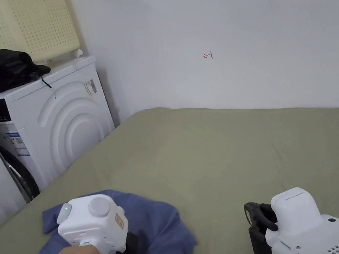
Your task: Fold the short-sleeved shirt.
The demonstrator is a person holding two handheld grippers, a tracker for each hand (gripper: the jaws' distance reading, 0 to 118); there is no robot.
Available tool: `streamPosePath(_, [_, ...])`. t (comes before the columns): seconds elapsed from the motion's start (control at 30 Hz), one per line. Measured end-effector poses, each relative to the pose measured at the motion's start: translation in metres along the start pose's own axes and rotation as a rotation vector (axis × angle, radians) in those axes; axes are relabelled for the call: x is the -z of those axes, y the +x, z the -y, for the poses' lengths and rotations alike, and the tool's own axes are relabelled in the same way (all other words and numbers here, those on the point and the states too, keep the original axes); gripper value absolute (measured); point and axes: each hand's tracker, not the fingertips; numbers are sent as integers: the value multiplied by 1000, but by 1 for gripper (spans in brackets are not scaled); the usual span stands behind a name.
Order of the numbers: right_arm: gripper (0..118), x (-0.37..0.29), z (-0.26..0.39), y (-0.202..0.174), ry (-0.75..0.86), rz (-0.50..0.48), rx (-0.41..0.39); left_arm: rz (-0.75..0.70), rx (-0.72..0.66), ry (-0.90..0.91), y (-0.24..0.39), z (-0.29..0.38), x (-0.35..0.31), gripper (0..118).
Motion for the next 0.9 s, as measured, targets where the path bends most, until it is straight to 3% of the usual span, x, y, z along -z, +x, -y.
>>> streamPosePath(0.03, [0,-3,0,3,-1,7,-2,-23,-23,17,-7,1,-5,2])
streamPosePath(0.07, [0,-7,-1,6,-3,16,-8,134,-117,7,-2,2,-6,2])
streamPosePath(0.1, [0,-12,-2,10,-5,29,-15,191,-157,2,-3,0,-16,2])
streamPosePath(0.2, [0,-34,-4,25,10,79,-3,165,-98,204,7,-3,-65,2])
streamPosePath(0.27, [0,-51,-7,36,5,98,23,186,-99,247,25,-9,-99,2])
streamPosePath(0.37, [0,-84,-11,54,14,166,17,162,77,274,66,-9,-144,2])
streamPosePath(0.57, [0,-146,-16,96,21,299,-9,300,192,356,177,20,-218,2])
streamPosePath(0.9, [0,-293,-23,191,50,630,11,467,617,438,420,69,-253,2])
